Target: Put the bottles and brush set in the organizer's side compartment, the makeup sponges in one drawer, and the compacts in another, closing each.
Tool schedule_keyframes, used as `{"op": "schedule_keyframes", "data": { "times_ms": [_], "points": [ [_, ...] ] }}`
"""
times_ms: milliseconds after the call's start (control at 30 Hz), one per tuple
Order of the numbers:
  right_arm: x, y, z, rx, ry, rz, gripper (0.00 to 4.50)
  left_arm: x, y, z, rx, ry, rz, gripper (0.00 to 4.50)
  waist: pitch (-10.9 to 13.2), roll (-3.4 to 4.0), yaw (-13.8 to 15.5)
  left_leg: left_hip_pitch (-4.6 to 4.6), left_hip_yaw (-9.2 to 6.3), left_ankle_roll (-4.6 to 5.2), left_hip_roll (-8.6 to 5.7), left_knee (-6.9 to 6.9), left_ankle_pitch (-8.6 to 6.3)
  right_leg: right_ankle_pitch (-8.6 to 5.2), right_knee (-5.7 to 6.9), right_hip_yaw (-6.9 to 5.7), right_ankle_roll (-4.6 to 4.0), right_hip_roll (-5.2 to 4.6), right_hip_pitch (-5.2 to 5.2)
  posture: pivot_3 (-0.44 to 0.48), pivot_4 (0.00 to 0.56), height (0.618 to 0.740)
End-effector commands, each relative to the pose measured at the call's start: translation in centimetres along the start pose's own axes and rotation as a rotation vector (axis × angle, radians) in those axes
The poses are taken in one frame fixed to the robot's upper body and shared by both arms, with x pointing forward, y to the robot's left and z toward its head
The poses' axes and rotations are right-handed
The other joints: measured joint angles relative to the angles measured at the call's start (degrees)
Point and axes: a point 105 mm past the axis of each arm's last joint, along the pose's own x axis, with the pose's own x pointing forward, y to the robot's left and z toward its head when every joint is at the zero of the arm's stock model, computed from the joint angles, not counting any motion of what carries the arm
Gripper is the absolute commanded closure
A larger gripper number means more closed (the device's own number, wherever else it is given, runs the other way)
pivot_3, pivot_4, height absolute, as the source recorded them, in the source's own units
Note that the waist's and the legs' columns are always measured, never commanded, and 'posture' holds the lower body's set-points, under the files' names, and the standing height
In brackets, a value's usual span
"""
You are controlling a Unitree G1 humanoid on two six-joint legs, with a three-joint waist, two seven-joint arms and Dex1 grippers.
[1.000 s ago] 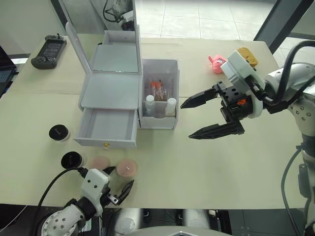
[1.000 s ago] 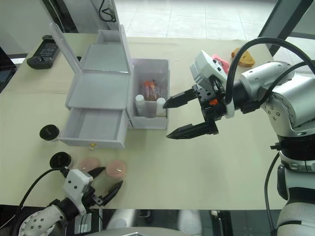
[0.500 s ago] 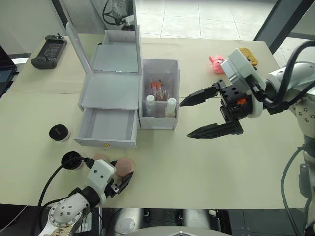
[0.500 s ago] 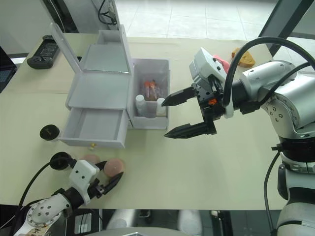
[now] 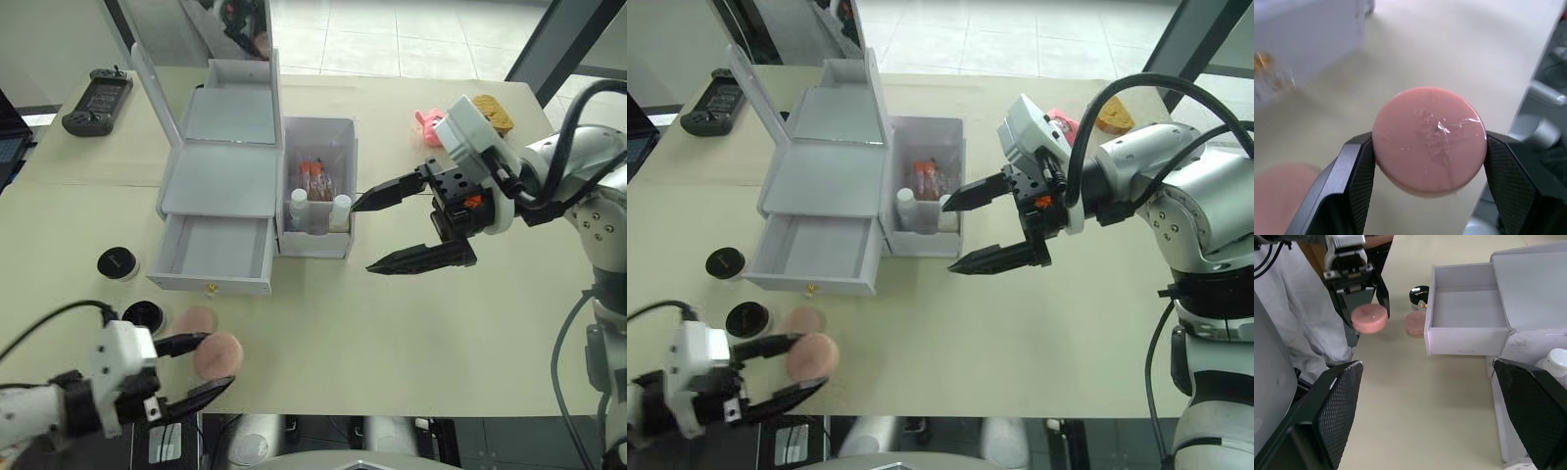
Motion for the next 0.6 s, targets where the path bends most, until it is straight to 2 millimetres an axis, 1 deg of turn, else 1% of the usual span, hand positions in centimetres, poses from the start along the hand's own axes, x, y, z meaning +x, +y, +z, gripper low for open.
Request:
{"op": "schedule_keyframes", "data": {
  "times_ms": [33,67,100,133,200,233,267,333,433,500,600],
  "points": [
    [-0.4,0.0,1.2,-0.067,-0.017,-0.013,0.0,-2.3,0.6,4.0,0.038,-0.032,-0.077,1.52,0.01,0.03,-0.12,0.02,0.05,0.0,-0.08,-0.02,0.01,0.0,0.0,-0.03,0.02,0.2,-0.01,0.0,0.15,0.74],
    [-0.4,0.0,1.3,-0.069,-0.019,-0.014,0.0,-3.0,1.6,5.0,0.066,-0.027,-0.051,1.52,0.03,0.06,0.06,0.02,0.05,0.03,-0.1,-0.01,0.03,-0.03,0.05,0.01,0.07,0.26,0.01,0.0,0.15,0.74],
    [-0.4,0.1,1.3,-0.069,-0.022,-0.017,0.0,-3.6,3.0,6.3,0.096,-0.032,-0.009,1.52,0.04,0.07,0.07,0.03,0.01,0.26,-0.1,0.01,0.23,-0.05,0.12,0.0,0.09,0.41,0.04,0.0,0.15,0.74],
    [-0.4,0.1,1.3,-0.069,-0.024,-0.019,0.0,-4.0,3.9,7.1,0.11,-0.035,0.019,1.52,0.05,0.09,0.09,0.01,-0.02,0.25,-0.06,0.01,0.32,-0.05,0.1,-0.04,0.08,0.56,0.02,0.0,0.15,0.74],
    [-0.4,0.2,1.3,-0.068,-0.031,-0.025,0.0,-4.4,6.6,8.3,0.139,-0.029,0.112,1.52,0.05,0.09,-0.12,0.09,0.01,0.23,-0.06,-0.01,0.34,-0.05,0.17,0.0,0.07,0.73,0.07,0.0,0.15,0.74],
    [-0.4,0.3,1.3,-0.068,-0.033,-0.029,0.0,-4.6,7.8,8.5,0.142,-0.018,0.153,1.52,0.05,0.09,-0.19,0.09,0.05,0.23,-0.06,-0.05,0.34,-0.05,0.16,0.04,0.07,0.76,0.05,0.0,0.15,0.74],
    [-0.4,0.3,1.3,-0.067,-0.036,-0.033,0.0,-4.7,8.8,8.5,0.148,-0.006,0.184,1.52,0.05,0.09,-0.21,0.11,0.09,0.24,-0.08,-0.08,0.34,-0.05,0.19,0.09,0.07,0.77,0.06,0.0,0.15,0.74],
    [-0.4,0.4,1.3,-0.066,-0.038,-0.04,0.0,-4.5,10.0,8.3,0.15,0.011,0.207,1.52,0.05,0.09,-0.45,0.06,0.2,0.21,-0.08,-0.16,0.35,-0.05,0.24,0.12,0.06,0.82,0.15,0.0,0.15,0.74],
    [-0.4,0.5,1.2,-0.065,-0.043,-0.055,0.0,-3.5,11.9,7.3,0.16,0.069,0.215,1.52,0.07,0.07,-0.68,0.06,0.38,0.14,0.02,-0.24,0.38,-0.04,0.28,0.16,0.06,0.87,0.12,0.0,0.15,0.74],
    [-0.4,0.5,1.2,-0.066,-0.046,-0.063,0.0,-2.8,12.7,6.8,0.157,0.092,0.213,1.52,0.08,0.05,-0.65,0.05,0.46,0.11,0.04,-0.25,0.4,-0.04,0.27,0.18,0.05,0.87,0.08,0.0,0.15,0.74],
    [-0.4,0.6,1.2,-0.065,-0.05,-0.075,0.0,-2.0,13.4,6.5,0.156,0.112,0.199,1.52,0.1,0.01,-0.66,0.03,0.51,0.1,0.04,-0.24,0.4,-0.04,0.27,0.24,0.05,0.87,0.01,0.0,0.15,0.74]
  ]
}}
